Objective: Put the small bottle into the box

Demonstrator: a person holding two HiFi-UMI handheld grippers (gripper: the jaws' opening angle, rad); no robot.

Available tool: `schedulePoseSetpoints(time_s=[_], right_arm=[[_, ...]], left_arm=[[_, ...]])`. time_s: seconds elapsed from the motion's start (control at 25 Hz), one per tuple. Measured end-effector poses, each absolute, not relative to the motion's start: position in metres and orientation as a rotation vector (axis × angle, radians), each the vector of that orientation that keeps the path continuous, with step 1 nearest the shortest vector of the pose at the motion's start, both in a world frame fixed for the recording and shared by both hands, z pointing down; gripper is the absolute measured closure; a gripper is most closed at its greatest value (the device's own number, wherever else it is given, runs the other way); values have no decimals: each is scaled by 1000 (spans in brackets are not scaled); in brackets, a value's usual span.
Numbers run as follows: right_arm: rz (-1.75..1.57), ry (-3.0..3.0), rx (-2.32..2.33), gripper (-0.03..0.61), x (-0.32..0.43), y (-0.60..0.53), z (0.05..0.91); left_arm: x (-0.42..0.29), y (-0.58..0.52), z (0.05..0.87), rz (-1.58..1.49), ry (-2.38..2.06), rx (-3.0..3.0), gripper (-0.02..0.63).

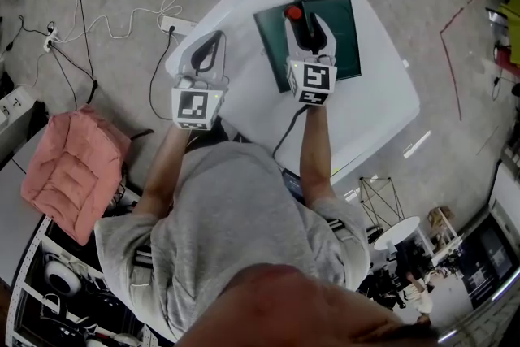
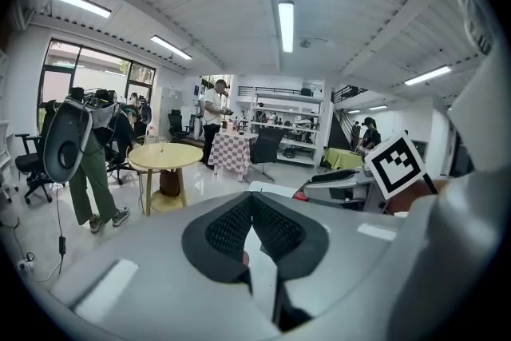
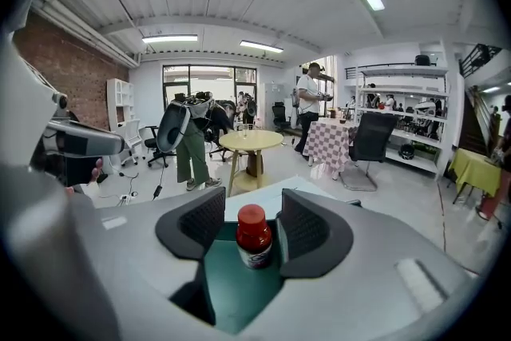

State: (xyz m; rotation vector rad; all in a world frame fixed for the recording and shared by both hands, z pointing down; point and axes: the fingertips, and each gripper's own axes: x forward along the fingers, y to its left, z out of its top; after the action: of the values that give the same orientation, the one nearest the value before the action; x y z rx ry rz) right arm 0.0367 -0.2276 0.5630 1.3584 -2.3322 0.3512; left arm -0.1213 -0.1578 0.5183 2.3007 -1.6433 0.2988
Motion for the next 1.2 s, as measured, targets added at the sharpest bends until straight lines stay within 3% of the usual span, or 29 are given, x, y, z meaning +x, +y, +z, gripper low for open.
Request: schedulePoseSetpoints(time_s=[1.2], right_arm=[[176,-2258,1858,442,122,-105,446]], left_arm=[[-48,-103,429,200,-1396,2690,603]])
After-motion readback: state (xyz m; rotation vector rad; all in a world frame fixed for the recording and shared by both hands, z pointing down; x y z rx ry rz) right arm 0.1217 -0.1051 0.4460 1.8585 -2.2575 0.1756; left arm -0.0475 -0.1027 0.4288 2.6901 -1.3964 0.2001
